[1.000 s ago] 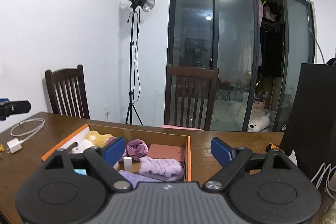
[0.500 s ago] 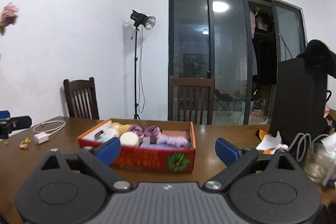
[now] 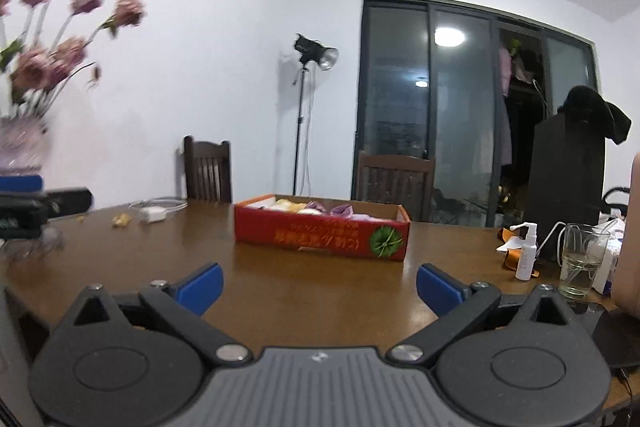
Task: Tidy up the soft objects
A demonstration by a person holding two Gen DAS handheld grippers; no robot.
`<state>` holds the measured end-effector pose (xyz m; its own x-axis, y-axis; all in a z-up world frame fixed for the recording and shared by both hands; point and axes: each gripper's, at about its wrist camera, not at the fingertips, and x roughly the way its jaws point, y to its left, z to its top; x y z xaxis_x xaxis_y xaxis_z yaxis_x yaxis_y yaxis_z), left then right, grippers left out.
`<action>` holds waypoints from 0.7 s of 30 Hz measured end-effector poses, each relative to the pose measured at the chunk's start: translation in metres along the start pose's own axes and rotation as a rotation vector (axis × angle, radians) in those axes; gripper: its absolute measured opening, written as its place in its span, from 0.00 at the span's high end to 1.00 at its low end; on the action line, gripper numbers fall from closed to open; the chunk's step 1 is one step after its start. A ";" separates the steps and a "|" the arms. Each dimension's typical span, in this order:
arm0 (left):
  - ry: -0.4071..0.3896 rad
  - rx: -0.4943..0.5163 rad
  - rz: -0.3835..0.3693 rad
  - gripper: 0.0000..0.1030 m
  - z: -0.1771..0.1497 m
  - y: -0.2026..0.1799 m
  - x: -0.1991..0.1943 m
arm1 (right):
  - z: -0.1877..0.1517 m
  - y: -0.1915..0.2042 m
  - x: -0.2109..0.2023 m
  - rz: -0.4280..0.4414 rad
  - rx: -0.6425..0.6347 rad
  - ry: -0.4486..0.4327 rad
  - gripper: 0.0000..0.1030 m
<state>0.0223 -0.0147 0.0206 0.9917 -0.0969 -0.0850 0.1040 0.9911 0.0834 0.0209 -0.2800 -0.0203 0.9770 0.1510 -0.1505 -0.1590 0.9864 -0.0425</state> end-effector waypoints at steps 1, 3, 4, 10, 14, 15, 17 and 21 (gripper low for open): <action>0.003 0.019 0.005 0.00 -0.003 0.000 -0.003 | -0.003 0.001 -0.006 -0.003 0.010 0.000 0.00; 0.001 0.036 0.048 0.00 -0.006 0.005 -0.001 | -0.008 0.002 -0.011 0.006 0.045 0.017 0.00; 0.007 0.030 0.065 0.00 -0.005 0.008 0.001 | -0.009 0.003 -0.010 0.020 0.053 0.030 0.00; -0.001 -0.037 0.076 0.00 0.001 0.020 0.002 | -0.006 0.007 -0.003 0.026 0.053 0.036 0.00; 0.004 -0.023 0.075 0.00 -0.001 0.020 0.002 | -0.004 0.007 -0.002 0.012 0.061 0.036 0.00; 0.005 -0.026 0.074 0.00 -0.001 0.021 0.002 | -0.005 0.007 -0.002 0.011 0.062 0.035 0.00; 0.005 -0.025 0.076 0.00 -0.001 0.021 0.001 | -0.006 0.006 -0.002 0.013 0.060 0.036 0.00; -0.001 -0.025 0.075 0.00 0.000 0.020 0.001 | -0.008 0.004 -0.001 0.008 0.059 0.042 0.00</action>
<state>0.0249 0.0054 0.0218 0.9967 -0.0228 -0.0784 0.0279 0.9975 0.0648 0.0178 -0.2765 -0.0277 0.9686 0.1577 -0.1924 -0.1574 0.9874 0.0171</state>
